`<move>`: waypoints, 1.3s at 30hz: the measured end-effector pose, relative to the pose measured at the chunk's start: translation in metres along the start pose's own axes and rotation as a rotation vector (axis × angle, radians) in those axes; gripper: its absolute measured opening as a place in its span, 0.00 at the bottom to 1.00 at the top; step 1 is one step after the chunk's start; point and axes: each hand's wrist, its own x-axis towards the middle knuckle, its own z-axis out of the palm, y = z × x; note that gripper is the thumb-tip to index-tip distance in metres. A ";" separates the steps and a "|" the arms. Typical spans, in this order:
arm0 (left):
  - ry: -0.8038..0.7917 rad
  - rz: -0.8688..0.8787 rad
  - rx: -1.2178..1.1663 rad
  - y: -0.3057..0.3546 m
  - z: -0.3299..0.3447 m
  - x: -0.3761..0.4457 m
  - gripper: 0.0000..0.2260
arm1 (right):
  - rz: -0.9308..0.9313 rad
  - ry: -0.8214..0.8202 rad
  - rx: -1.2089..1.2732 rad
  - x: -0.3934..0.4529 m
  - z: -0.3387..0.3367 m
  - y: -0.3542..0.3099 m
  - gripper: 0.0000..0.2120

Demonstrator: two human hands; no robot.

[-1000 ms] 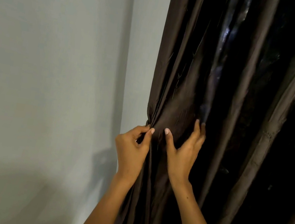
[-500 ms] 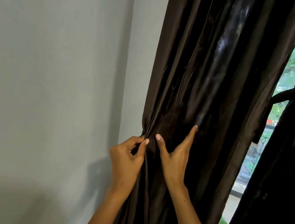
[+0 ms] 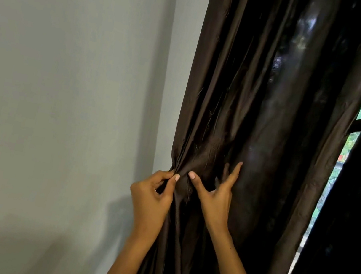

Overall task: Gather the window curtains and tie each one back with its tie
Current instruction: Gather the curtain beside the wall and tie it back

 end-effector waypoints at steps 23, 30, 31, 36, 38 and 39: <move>-0.052 -0.009 -0.102 0.000 0.005 -0.010 0.11 | -0.500 -0.081 -0.692 -0.056 0.013 -0.008 0.20; 0.044 -0.015 -0.056 -0.003 0.005 0.000 0.01 | -0.464 0.231 -0.651 -0.041 -0.008 -0.007 0.29; 0.044 0.001 -0.045 -0.003 0.004 -0.001 0.02 | -0.368 0.319 -0.606 -0.038 -0.011 -0.009 0.35; 0.036 0.022 -0.068 -0.001 0.008 -0.005 0.05 | -0.306 0.312 -0.484 -0.030 -0.022 -0.012 0.30; 0.015 0.028 -0.089 0.002 0.013 -0.009 0.08 | -0.481 0.251 -0.553 -0.036 -0.020 -0.012 0.21; -0.001 0.034 -0.099 0.004 0.015 -0.012 0.10 | -0.526 0.207 -0.561 -0.042 -0.017 -0.013 0.21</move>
